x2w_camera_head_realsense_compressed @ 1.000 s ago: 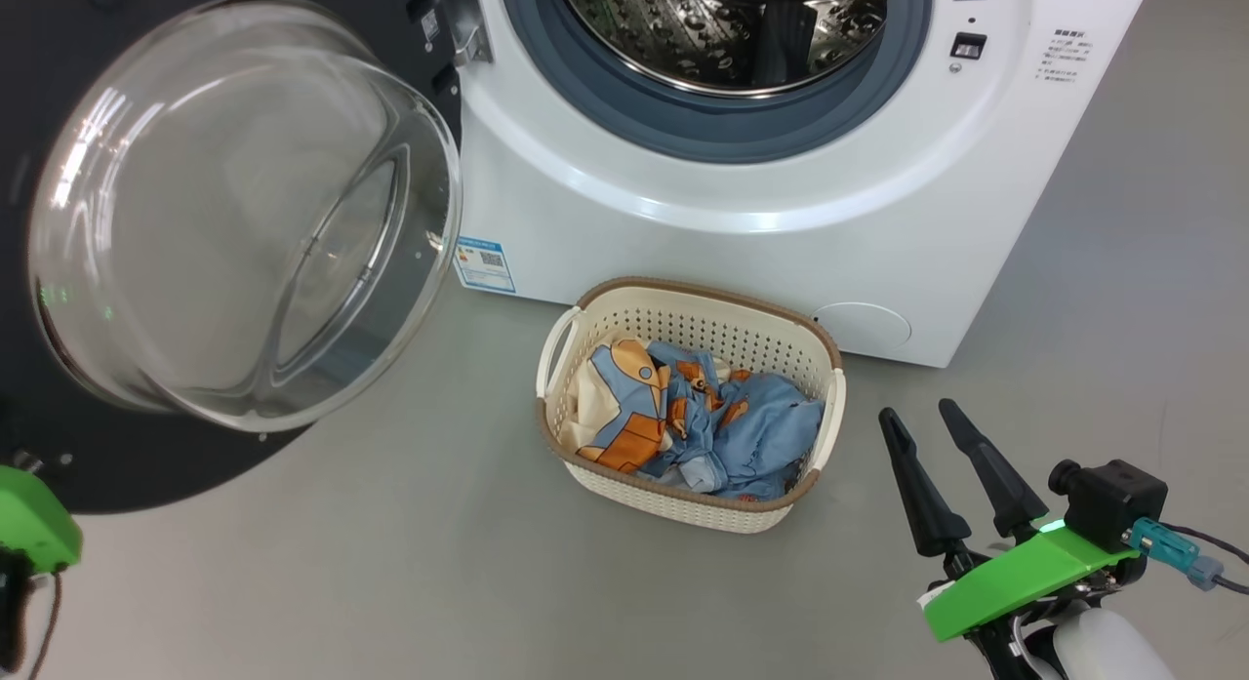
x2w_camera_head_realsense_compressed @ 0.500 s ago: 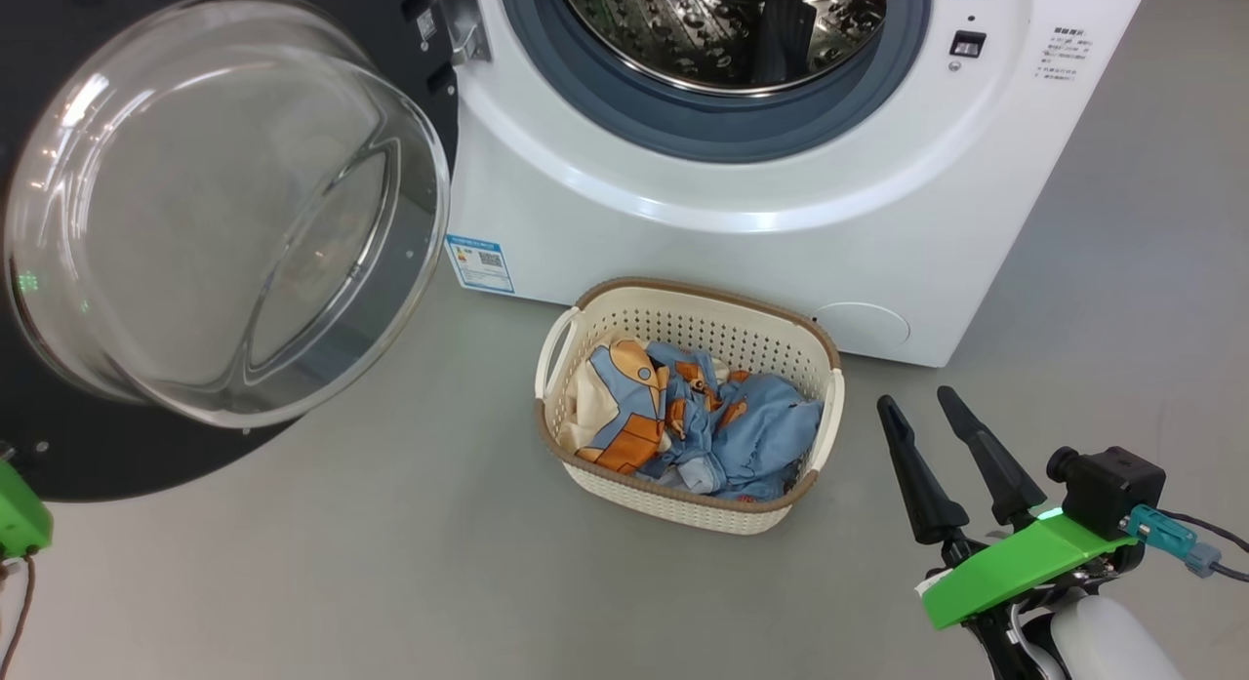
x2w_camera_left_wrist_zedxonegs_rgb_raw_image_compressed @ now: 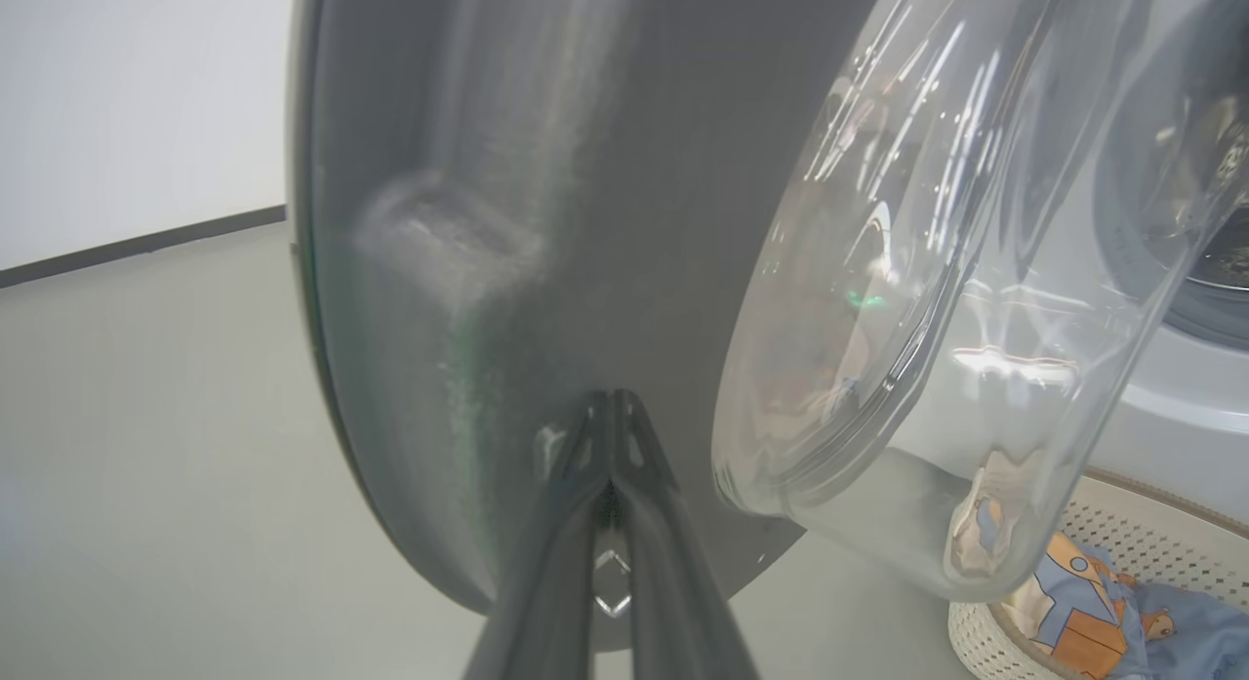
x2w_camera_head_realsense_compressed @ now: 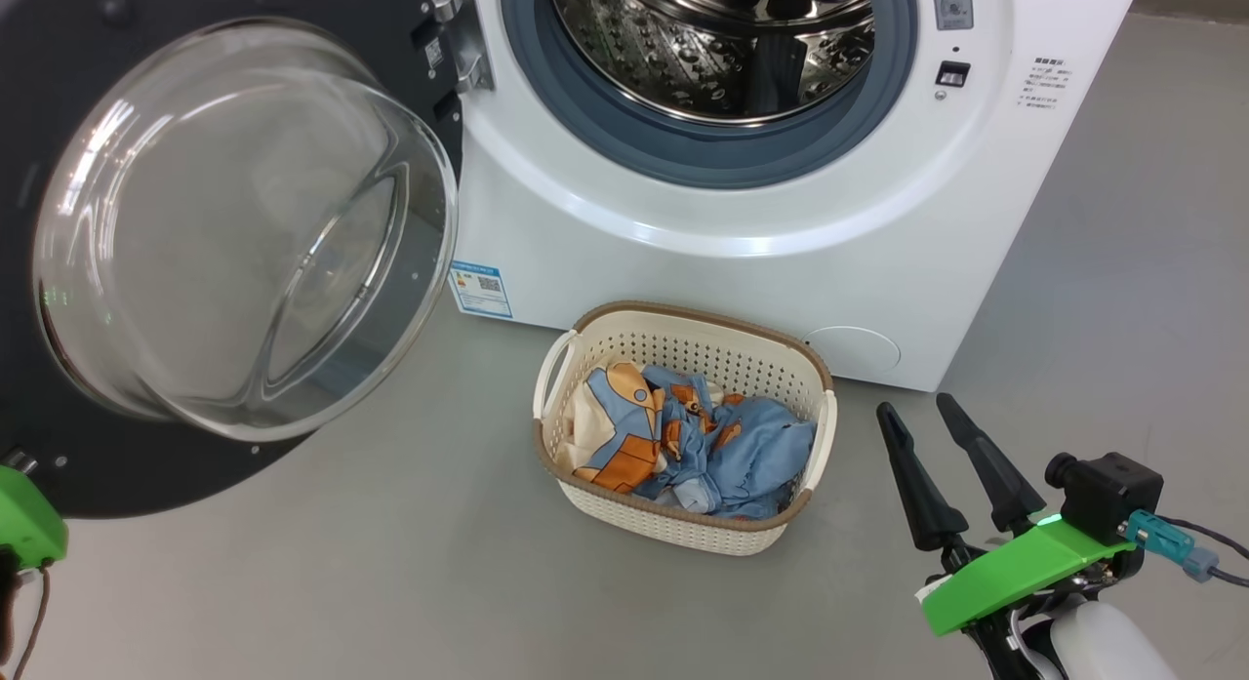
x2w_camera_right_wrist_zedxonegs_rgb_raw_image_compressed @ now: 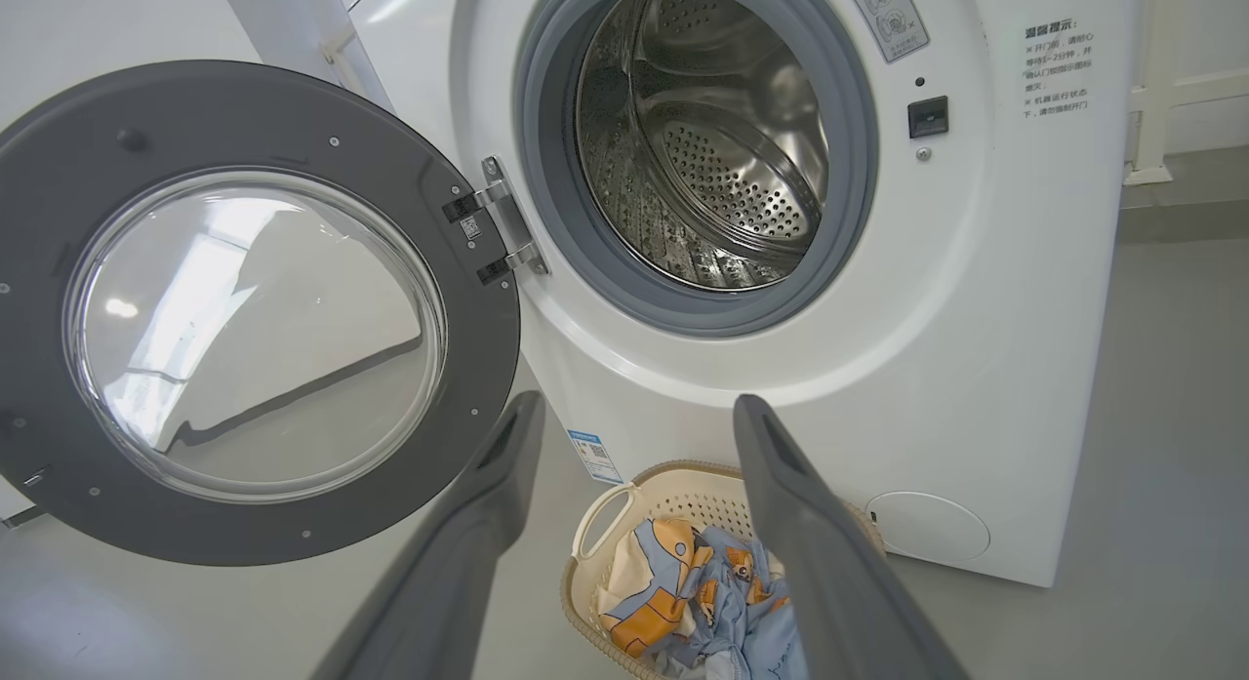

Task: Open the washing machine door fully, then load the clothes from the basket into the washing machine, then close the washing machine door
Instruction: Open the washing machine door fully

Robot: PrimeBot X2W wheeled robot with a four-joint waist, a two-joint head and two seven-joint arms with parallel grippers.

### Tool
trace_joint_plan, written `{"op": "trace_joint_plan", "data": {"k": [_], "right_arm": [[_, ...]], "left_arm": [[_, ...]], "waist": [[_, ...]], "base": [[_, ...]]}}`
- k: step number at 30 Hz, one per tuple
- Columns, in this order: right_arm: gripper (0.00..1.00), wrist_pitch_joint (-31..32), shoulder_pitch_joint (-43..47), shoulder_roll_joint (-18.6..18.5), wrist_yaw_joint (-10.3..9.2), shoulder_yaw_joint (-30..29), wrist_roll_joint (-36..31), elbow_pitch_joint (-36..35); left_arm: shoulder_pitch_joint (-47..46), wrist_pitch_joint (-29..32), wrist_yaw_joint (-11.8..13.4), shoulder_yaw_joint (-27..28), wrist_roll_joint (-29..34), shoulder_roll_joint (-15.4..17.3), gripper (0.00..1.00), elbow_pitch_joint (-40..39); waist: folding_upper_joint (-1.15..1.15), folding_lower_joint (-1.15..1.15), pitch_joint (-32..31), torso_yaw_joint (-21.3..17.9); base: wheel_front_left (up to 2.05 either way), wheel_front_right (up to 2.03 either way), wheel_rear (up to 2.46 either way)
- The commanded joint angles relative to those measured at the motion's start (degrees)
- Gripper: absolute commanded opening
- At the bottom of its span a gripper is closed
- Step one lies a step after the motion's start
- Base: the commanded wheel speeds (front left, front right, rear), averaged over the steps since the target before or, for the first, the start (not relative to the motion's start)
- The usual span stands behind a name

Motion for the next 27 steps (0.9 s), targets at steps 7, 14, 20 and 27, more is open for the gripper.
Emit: {"op": "trace_joint_plan", "data": {"k": [7, 14, 20, 27], "right_arm": [[1.00, -0.7, 0.3, -0.3, 0.09, 0.8, -0.2, -1.4], [1.00, -0.7, 0.3, -0.8, 0.09, 0.8, -0.2, -1.3], [1.00, -0.7, 0.5, -1.1, 0.09, 0.9, -0.1, -1.1], [1.00, -0.7, 0.5, -1.4, 0.09, 1.6, -0.3, -1.2]], "left_arm": [[1.2, -1.6, -0.8, 1.6, -1.0, 3.1, 0.00, -5.6], [6.4, -1.7, 1.0, 2.1, -2.4, 1.5, 0.44, -14.7], [11.4, -0.9, 3.7, 1.5, -2.1, 0.1, 1.00, -25.1], [16.6, 0.5, 6.1, 0.5, -1.5, -0.9, 1.00, -34.7]], "waist": [[0.00, 0.00, -0.5, -0.8], [0.00, 0.00, -0.7, -1.9], [0.00, 0.00, -1.2, -2.9], [0.00, 0.00, -2.4, -4.9]], "base": [[0.00, 0.00, 0.00], [0.00, 0.00, 0.00], [0.00, 0.00, 0.00], [0.00, 0.00, 0.00]]}}
